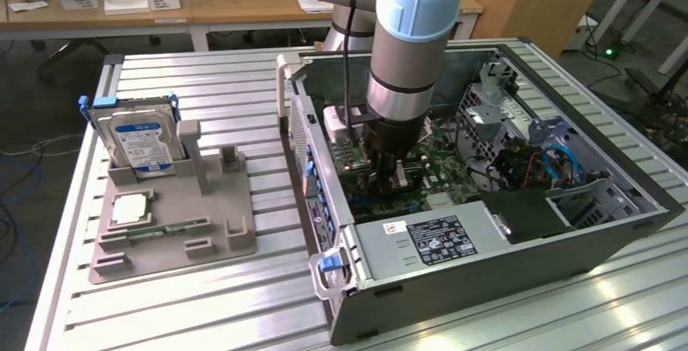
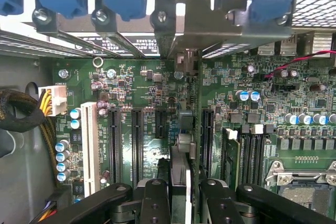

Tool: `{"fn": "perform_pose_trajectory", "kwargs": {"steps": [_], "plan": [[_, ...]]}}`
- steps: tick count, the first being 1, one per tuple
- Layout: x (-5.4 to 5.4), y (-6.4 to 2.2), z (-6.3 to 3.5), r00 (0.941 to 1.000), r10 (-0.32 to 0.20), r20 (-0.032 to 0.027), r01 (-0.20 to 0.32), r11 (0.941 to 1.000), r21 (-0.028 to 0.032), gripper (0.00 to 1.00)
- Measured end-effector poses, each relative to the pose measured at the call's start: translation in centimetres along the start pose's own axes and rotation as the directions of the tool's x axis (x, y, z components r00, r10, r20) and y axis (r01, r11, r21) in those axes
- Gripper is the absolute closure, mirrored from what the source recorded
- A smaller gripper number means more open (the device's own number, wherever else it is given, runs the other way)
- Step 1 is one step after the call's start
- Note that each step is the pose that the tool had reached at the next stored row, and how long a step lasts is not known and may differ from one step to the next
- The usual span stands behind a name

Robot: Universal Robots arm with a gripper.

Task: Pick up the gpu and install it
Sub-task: 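Insert the gpu into the slot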

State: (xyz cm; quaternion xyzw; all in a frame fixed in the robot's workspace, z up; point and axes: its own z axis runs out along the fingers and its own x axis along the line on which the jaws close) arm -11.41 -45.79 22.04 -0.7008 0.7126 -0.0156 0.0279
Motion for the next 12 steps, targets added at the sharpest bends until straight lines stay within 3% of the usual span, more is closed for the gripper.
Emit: {"fn": "perform_pose_trajectory", "kwargs": {"steps": [12], "plan": [[0.02, 0.02, 0.38, 1.0000, 0.000, -0.0003, 0.000, 1.0000, -0.0001, 0.72]]}}
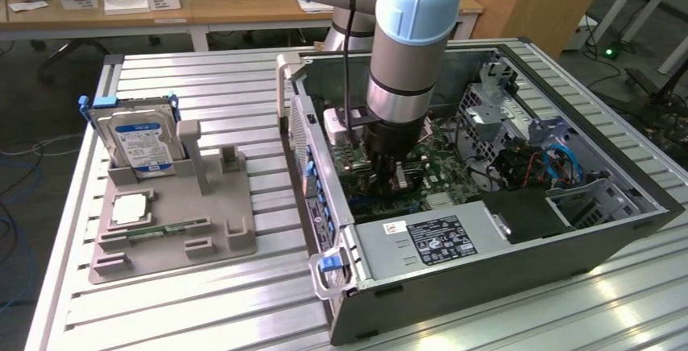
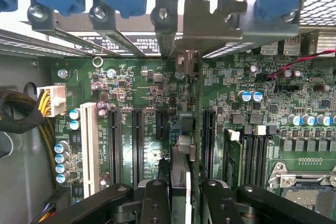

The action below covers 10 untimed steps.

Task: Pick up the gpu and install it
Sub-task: 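Insert the gpu into the slot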

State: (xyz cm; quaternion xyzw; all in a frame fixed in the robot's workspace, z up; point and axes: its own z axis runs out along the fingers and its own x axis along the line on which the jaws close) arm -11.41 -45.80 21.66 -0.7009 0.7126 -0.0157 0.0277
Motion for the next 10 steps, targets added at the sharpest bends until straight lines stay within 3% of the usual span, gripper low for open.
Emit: {"fn": "perform_pose_trajectory", "kwargs": {"steps": [10], "plan": [[-0.01, 0.01, 0.01, 1.0000, 0.000, 0.0011, 0.000, 1.0000, 0.0011, 0.71]]}}
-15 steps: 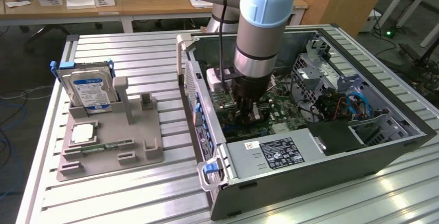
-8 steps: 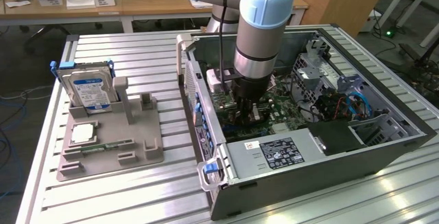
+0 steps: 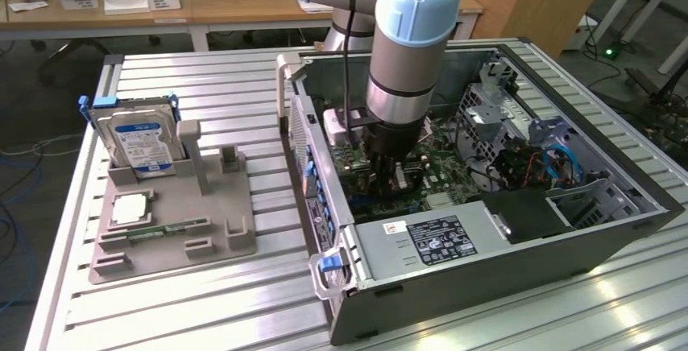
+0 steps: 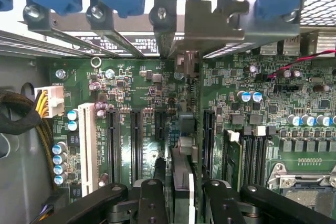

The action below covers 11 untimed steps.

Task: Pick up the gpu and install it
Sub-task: 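Insert the gpu into the slot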

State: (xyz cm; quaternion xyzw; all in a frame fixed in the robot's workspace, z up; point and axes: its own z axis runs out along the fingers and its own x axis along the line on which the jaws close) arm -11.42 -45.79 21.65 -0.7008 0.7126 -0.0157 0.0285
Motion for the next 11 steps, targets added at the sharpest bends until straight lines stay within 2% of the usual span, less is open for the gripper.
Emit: {"fn": "perform_pose_trajectory", "kwargs": {"steps": [1, 11], "plan": [[0.0, 0.00, -0.07, 1.0000, 0.000, -0.0004, 0.000, 1.0000, 0.0004, 0.65], [0.0, 0.04, -1.61, 1.0000, 0.000, -0.0002, 0.000, 0.9999, 0.0155, 0.65]]}}
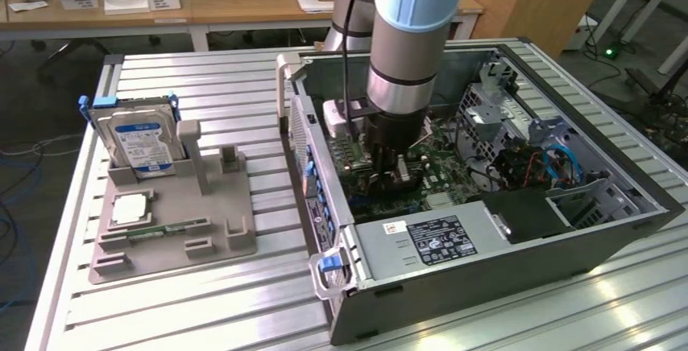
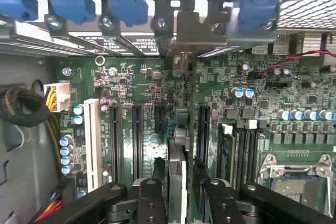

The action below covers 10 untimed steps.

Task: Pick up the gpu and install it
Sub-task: 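Insert the gpu into the slot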

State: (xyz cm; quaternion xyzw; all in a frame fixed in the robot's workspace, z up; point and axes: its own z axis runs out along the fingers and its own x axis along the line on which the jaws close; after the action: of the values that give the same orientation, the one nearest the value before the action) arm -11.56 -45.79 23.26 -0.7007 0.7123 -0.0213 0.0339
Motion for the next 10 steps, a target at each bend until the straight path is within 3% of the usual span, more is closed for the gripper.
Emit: {"fn": "perform_pose_trajectory", "kwargs": {"steps": [10], "plan": [[0.0, -0.09, -1.80, 1.0000, 0.000, 0.0001, 0.000, 1.0000, 0.0074, 0.65]]}}
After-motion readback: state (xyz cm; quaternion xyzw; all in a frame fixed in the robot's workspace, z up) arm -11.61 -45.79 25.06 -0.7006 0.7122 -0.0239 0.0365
